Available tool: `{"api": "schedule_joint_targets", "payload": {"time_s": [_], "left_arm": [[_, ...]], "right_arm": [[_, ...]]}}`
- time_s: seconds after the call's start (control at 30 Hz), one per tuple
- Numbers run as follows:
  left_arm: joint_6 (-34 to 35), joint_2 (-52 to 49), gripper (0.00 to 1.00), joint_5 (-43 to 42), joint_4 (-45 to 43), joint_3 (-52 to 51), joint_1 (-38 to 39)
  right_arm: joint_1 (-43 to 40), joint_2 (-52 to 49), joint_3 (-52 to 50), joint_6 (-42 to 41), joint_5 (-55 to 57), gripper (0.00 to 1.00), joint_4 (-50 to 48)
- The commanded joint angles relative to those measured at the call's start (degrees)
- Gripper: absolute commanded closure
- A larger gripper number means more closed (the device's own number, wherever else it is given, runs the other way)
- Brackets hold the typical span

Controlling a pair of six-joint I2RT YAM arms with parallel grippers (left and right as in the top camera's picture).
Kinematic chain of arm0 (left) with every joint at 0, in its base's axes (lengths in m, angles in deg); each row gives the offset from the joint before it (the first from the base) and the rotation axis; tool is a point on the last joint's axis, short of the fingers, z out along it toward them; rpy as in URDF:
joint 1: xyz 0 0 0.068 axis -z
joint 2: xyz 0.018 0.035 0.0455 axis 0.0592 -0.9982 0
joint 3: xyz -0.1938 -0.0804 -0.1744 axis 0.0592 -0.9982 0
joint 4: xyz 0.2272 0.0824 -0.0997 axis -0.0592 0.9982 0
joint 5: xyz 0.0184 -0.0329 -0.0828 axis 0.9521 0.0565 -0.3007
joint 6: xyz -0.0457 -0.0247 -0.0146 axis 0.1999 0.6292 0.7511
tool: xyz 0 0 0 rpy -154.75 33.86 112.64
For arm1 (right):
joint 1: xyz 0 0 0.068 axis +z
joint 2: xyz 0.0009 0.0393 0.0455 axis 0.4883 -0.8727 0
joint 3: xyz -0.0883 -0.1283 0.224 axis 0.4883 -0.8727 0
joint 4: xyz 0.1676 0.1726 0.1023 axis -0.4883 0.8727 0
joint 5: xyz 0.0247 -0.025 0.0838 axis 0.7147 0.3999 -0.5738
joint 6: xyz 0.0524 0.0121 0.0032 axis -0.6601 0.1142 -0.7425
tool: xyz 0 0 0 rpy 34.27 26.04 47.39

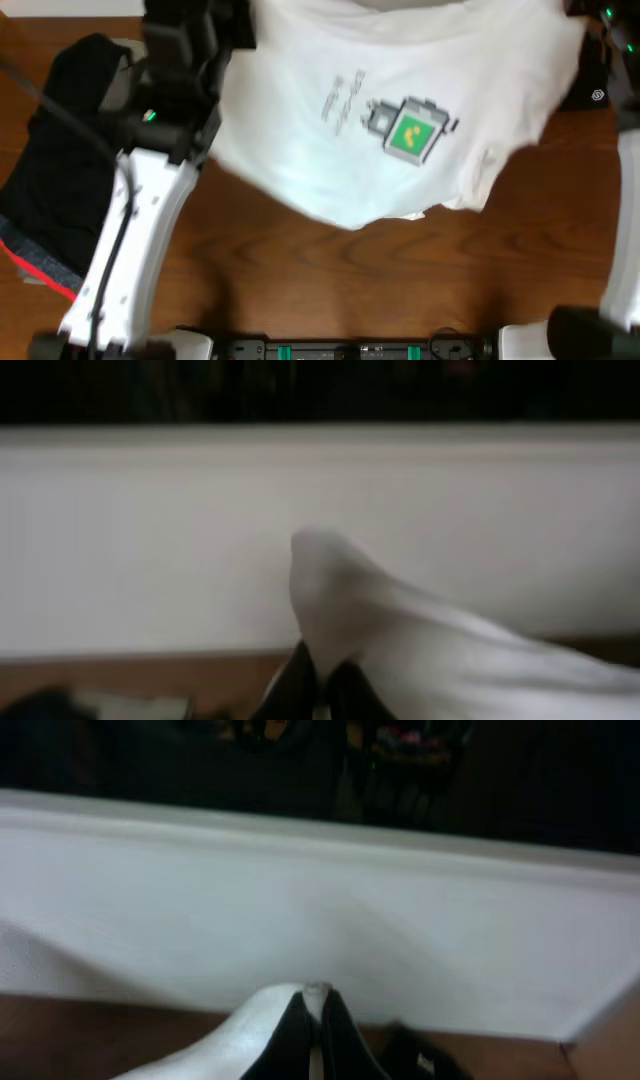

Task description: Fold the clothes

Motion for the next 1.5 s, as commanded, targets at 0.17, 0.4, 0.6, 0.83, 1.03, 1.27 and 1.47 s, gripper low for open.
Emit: {"api": "schedule_joint_targets", "payload": {"time_s": [0.17,0.4,0.6,0.83,1.03,1.27,1.47], "left_arm": [[-5.3,-2.3,0.94,0.2,-14.3,1.3,-0.1],[-5.7,-2.1,0.94,-4.2,-9.1,5.7,-0.1],[-5.5,-2.1,0.94,-4.7,10.8,5.7,-0.2],[-5.5,-2.6,0.94,-4.3,31.1,5.5,-0.8],[-4.2,-5.8,0.94,-4.3,41.9,4.8,-0.8],[-0.8,-7.9,0.94,-4.5,49.9,4.4,-0.4],[1.9,-5.2,0.94,-4.5,53.5,4.4,2.1]], "right_arm": [[-3.7,-4.1,0.4,2.0,1.0,0.99,-18.2],[-4.7,-3.7,2.2,2.1,-0.8,0.99,-20.7],[-5.0,-4.0,2.2,2.3,-2.8,0.99,-6.1],[-4.9,-5.5,0.9,1.6,-4.9,0.99,18.3],[-4.9,-6.8,-4.0,0.9,-6.6,0.99,30.1],[-4.9,-6.3,-7.8,1.0,-9.8,0.99,36.3],[-4.9,-2.7,-7.8,1.0,-9.8,0.99,41.7]]}}
